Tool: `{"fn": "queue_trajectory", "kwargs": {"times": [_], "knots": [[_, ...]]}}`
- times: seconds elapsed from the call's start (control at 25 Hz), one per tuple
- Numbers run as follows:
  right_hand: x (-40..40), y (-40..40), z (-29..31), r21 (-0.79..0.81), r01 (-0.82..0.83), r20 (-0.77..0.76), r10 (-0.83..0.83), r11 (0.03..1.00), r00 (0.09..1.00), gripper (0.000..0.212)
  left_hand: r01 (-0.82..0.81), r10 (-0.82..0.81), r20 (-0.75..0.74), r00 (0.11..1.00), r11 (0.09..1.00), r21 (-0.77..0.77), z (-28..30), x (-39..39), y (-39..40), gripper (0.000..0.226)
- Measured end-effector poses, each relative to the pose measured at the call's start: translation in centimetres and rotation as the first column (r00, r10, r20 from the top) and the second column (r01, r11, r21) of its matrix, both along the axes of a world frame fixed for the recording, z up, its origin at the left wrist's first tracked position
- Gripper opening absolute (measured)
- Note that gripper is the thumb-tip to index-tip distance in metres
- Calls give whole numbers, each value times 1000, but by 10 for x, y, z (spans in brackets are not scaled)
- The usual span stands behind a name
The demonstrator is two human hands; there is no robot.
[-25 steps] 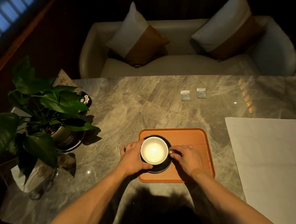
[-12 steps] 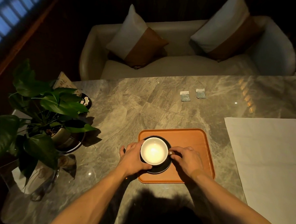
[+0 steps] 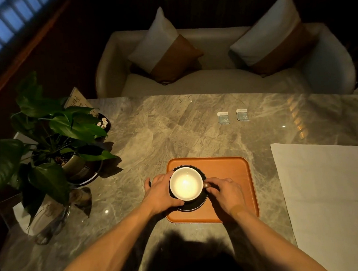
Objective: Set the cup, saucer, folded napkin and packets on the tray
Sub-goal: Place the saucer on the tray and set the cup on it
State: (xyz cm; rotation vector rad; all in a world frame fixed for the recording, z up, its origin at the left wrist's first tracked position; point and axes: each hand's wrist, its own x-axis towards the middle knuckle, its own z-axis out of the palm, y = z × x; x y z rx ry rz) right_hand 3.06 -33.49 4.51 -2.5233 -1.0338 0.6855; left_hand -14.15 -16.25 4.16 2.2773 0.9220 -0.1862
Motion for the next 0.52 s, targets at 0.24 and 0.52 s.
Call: {"fn": "queue_trajectory", "kwargs": {"times": [0.24,0.52], "knots": [[0,-4,7,12,-9,3,9,1000,1000,47,-7,7,26,1000,1000,-3,6,-8,2,104],[11,-43,27,-49,-79,125,84,996,989,46,122,-161,261,952,979,161,31,-6,6,68]]}}
